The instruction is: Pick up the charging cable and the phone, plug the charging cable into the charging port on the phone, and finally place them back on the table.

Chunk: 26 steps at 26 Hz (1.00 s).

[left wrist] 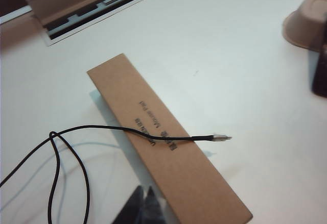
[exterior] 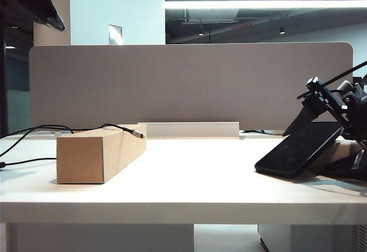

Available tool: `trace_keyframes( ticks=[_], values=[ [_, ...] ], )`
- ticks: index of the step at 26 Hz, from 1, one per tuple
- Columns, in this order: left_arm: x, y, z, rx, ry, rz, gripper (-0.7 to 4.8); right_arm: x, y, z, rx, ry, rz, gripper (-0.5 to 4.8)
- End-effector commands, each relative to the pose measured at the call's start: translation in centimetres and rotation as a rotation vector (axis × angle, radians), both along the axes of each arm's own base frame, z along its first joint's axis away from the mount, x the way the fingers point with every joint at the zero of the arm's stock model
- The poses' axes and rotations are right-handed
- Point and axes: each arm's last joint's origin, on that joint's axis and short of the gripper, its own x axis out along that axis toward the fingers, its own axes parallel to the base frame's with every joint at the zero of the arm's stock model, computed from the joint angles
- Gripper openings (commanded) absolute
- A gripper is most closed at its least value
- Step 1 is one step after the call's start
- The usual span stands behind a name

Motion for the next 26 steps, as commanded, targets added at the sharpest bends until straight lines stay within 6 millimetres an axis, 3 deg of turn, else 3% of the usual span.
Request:
trace_keyframes(
  ticks=[1, 9, 12, 26],
  values=[
    [1.2, -1.1, -1.3, 0.014, 0.050, -0.039, -0.06, 0.2, 0.5, 0.2, -0.003, -0.022, 0.014, 4.59],
    [3.9, -4.2, -5.0, 0.052, 0.148, -0.134, -0.06, 0.2, 0.9, 0.3, -0.003, -0.029, 0.027, 4.59],
    [4.6, -4.5, -5.7, 0.057, 0.169, -0.139, -0.06, 0.2, 0.9, 0.3, -0.004, -0.035, 0.025, 4.59],
    [5.2, -4.8, -5.8, 0.058, 0.169, -0.141, -0.06, 1.3, 0.9, -0.3, -0.030, -0.050, -0.026, 4.58]
  ],
)
